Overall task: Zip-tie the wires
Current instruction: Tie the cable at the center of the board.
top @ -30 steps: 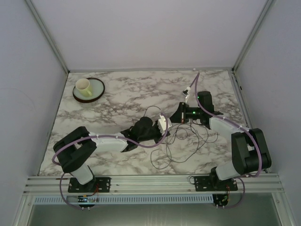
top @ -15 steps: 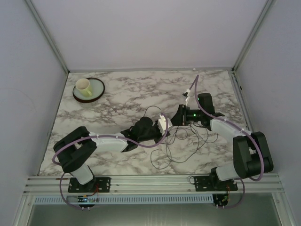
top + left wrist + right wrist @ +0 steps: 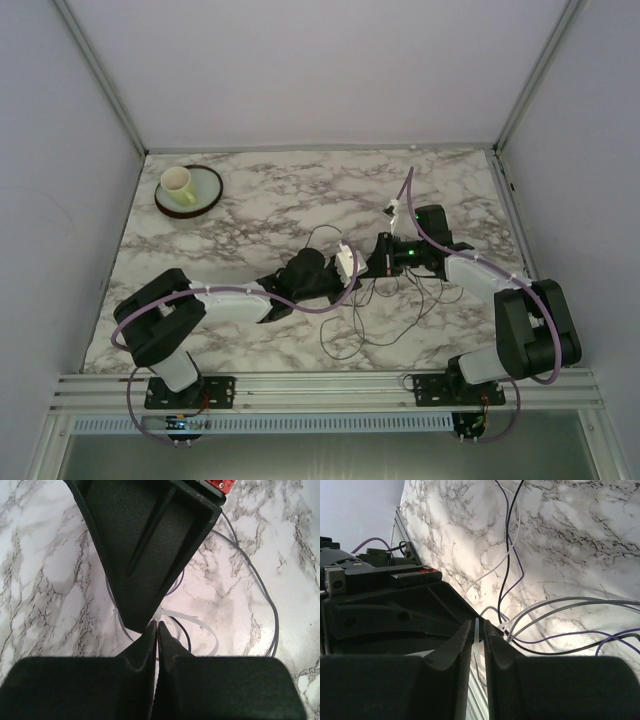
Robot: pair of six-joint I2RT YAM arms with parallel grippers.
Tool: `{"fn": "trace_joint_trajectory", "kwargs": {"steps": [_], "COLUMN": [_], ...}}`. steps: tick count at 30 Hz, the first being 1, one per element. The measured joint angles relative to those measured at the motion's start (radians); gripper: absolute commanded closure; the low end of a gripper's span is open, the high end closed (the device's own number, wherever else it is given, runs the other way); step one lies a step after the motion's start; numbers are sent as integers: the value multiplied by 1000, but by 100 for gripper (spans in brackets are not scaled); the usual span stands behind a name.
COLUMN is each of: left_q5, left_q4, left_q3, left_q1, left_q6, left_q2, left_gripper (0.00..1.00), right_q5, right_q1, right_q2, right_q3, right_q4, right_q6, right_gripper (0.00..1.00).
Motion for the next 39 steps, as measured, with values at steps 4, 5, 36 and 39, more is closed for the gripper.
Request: {"fn": "trace_joint_trajectory", "kwargs": {"steps": [4, 5, 36, 39], "left_q5": [0, 0, 18, 18], "left_q4": [0, 0, 8, 8], "left_q3": [0, 0, 3, 3], "left_q1": [0, 0, 23, 23], "left_q6": [-1, -3, -53, -55], "left_q2": [0, 0, 0, 0], "left_gripper": [100, 100, 100, 100], "right_q5": [-5, -5, 107, 109], "right_q1": [0, 0, -30, -25], "right_q2": [0, 0, -169, -169], "right_q3": [0, 0, -35, -35], "right_q4": [-6, -8, -3, -19], "right_q6": [-3, -3, -33, -34], "right_gripper": [100, 100, 54, 58]}}
